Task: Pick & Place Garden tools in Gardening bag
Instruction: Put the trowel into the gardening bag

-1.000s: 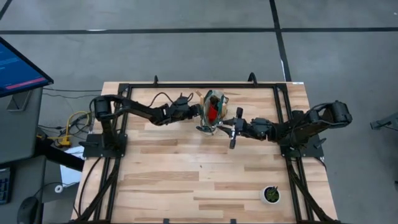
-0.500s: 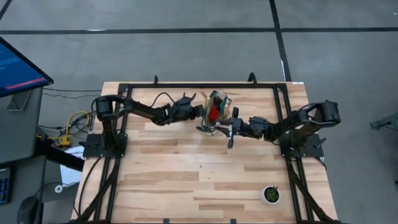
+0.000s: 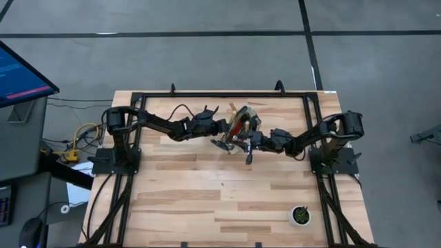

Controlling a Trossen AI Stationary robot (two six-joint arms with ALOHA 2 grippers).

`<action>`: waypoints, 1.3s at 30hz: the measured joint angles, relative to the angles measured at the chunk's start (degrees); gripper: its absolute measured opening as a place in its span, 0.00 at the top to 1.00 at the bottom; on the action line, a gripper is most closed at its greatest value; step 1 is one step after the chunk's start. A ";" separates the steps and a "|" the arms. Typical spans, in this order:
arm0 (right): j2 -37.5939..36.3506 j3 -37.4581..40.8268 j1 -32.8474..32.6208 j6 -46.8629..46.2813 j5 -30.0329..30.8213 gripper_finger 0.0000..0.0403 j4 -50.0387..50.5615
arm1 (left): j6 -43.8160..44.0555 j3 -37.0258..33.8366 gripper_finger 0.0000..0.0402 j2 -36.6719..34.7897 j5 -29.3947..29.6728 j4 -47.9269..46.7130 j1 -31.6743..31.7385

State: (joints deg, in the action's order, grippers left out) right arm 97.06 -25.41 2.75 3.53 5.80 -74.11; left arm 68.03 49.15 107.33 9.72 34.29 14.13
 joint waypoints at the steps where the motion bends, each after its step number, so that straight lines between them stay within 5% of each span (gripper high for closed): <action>1: 0.62 -0.36 0.00 -0.06 0.02 0.83 -0.04 | 0.00 0.00 1.00 0.00 -0.12 0.17 0.00; 19: 5.52 -4.33 -2.25 -0.23 -1.46 0.83 -1.20 | 0.39 -0.02 1.00 -0.02 -1.36 2.31 0.00; 24: -0.48 -4.33 -4.81 -2.51 -1.29 0.83 -0.21 | 0.24 -0.02 1.00 -0.02 -2.17 2.31 0.02; 28: -10.50 -4.33 -8.01 -2.67 2.62 0.83 13.24 | 0.17 -0.02 1.00 -0.02 -2.17 2.31 0.19; 34: -26.42 -4.24 -12.44 -3.00 22.83 0.83 46.85 | 0.17 -0.02 1.00 -0.02 -2.30 2.47 0.20; 39: -34.83 -1.29 -11.91 -0.96 25.72 0.83 52.73 | 0.15 -0.02 1.00 -0.02 -2.87 2.81 0.20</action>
State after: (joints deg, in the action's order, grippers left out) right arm 62.23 -26.69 -9.16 2.57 31.53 -21.38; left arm 68.18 49.12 107.31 6.85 37.10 14.33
